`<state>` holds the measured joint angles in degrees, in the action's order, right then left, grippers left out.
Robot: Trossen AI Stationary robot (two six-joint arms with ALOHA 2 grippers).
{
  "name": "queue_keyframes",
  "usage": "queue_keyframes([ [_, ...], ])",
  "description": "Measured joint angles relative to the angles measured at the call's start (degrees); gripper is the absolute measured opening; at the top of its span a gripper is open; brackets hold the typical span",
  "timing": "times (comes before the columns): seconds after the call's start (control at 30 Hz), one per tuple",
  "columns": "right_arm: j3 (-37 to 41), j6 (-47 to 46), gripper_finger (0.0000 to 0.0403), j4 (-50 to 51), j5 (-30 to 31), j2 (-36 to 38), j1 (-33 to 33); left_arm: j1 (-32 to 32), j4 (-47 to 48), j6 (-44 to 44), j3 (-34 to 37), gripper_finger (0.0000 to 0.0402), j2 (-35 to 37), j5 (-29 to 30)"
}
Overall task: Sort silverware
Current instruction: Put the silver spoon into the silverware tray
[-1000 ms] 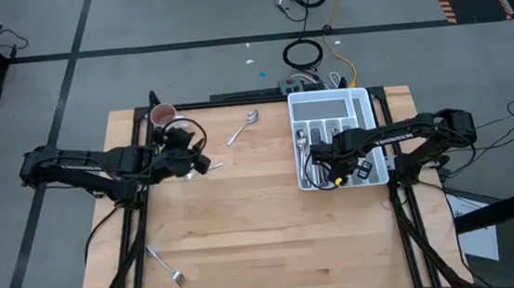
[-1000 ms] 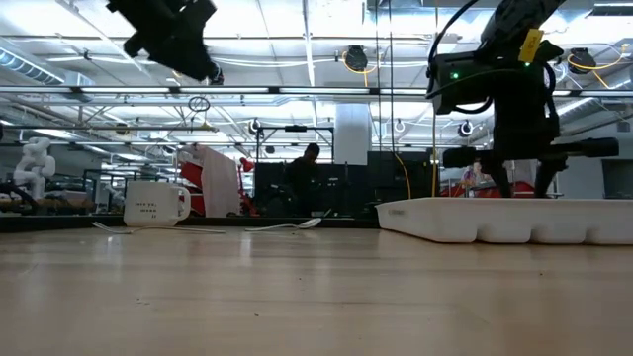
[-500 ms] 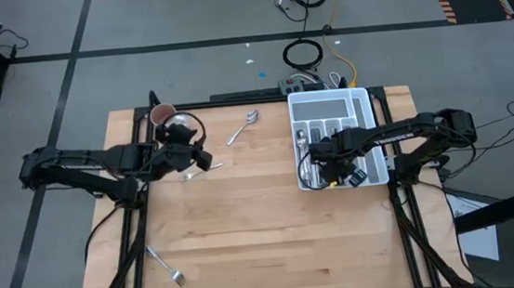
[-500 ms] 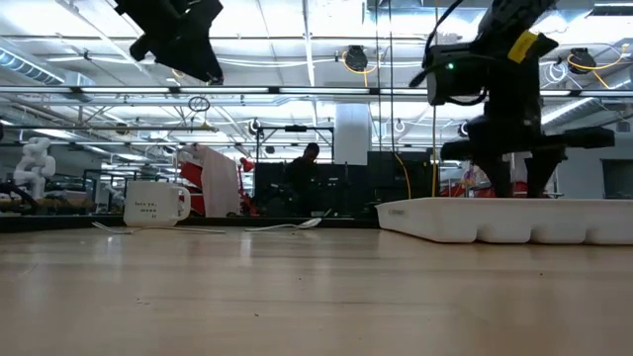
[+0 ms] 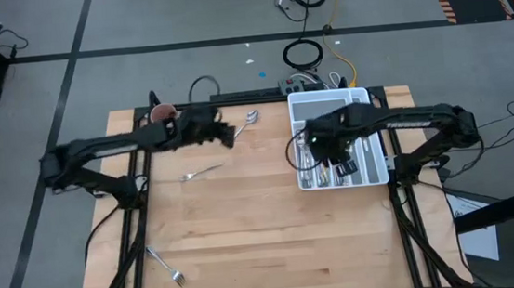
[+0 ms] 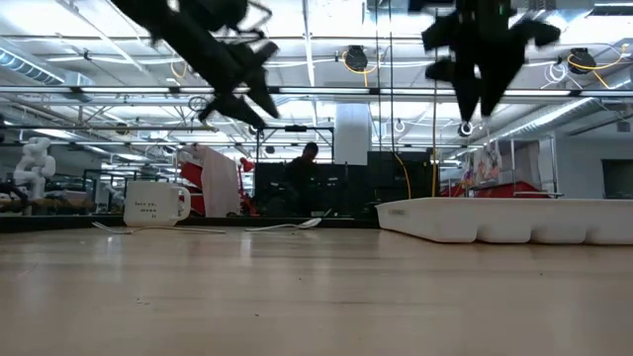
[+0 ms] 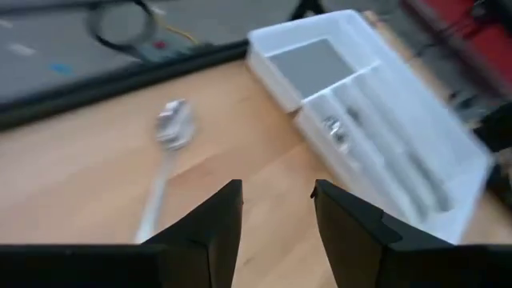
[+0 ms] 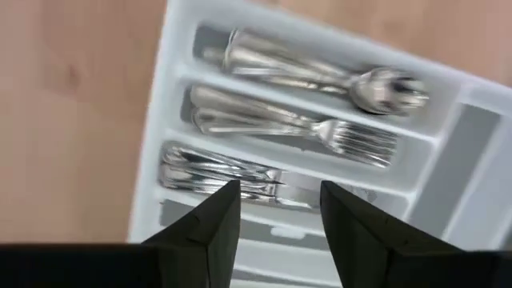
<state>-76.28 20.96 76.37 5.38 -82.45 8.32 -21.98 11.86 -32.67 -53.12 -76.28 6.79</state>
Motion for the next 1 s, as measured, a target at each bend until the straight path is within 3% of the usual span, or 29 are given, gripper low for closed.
queue_keyframes([
  [0.13, -7.27, -5.97, 0.0162, 6.66, -0.99, 3.98, -0.02, -7.07, -5.35, -4.86, -4.78, 0.0162, -10.78, -12.98],
  [0.4, -9.29, -21.11, 0.0162, 9.87, 2.47, 18.31, 0.00, -13.44, -1.55, -4.04, -20.38, 0.0162, -29.38, -20.01],
  [0.6, -9.29, -32.16, 0.0162, 9.72, 3.64, 25.52, -0.04, -15.34, 21.50, 1.07, -33.96, 0.0162, -38.49, -20.21],
  [0.7, -9.28, -34.75, 0.0162, 9.72, 3.71, 27.72, -0.04, -14.87, 33.16, 7.20, -37.66, 0.0162, -39.82, -17.23],
  [0.77, -9.28, -35.25, 0.0162, 9.71, 4.22, 28.63, -0.04, -14.19, 35.61, 9.18, -38.04, 0.0162, -39.80, -14.07],
  [1.0, -9.28, -35.02, 0.0162, 9.62, 6.84, 29.53, -0.07, -13.37, 33.92, 14.01, -38.17, 0.0162, -41.19, -13.19],
])
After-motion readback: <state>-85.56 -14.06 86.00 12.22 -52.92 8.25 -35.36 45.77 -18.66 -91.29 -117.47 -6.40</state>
